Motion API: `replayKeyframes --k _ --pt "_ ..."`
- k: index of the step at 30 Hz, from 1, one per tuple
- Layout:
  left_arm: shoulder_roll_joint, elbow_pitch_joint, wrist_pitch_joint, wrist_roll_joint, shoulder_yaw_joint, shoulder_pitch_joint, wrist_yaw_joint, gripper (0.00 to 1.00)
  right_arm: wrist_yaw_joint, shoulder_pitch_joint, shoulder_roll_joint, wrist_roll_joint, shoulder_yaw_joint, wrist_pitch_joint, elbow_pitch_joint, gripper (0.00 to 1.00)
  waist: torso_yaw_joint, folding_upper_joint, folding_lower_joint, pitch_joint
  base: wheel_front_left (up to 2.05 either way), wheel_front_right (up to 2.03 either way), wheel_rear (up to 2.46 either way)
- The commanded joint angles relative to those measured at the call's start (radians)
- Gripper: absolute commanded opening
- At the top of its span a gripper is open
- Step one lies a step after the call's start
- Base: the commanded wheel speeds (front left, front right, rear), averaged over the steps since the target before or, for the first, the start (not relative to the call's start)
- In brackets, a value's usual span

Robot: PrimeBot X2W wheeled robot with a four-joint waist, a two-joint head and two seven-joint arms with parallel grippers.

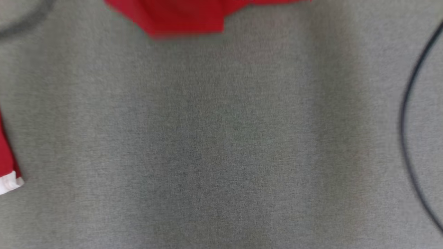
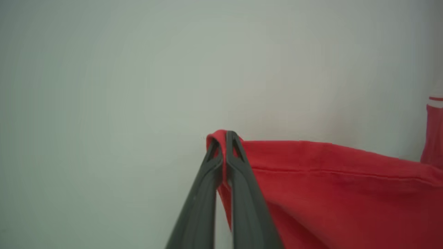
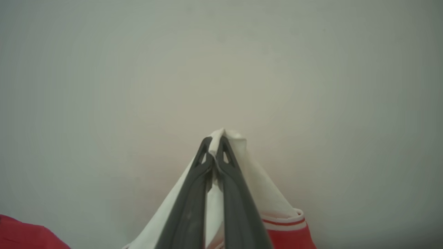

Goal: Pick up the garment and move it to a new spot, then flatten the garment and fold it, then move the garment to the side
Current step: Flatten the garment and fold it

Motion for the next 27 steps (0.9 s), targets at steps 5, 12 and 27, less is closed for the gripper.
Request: replayKeyframes --k 5,12,27 --pt "-0.043 0.13 -0.07 -0.003 -0.036 -0.211 0.002 0.0 0.0 -0.192 -0.048 -0.033 -0.021 -0.055 0.139 0.0 -0.015 -0.0003 -0.0004 0.091 0.0 0.0 0.0" --pt "-0.07 0.264 -0.153 -0.02 -0.07 -0.372 0.002 0.0 0.0 -0.339 -0.059 -0.055 -0.02 -0.126 0.239 0.0 -0.026 -0.0003 -0.0004 0.119 0.0 0.0 0.0" --pt "-0.077 0.362 -0.275 -0.119 -0.086 -0.284 0.002 0.0 0.0 -0.237 -0.031 0.042 0.178 -0.146 0.19 0.0 -0.025 -0.0003 -0.0004 0.058 0.0 0.0 0.0"
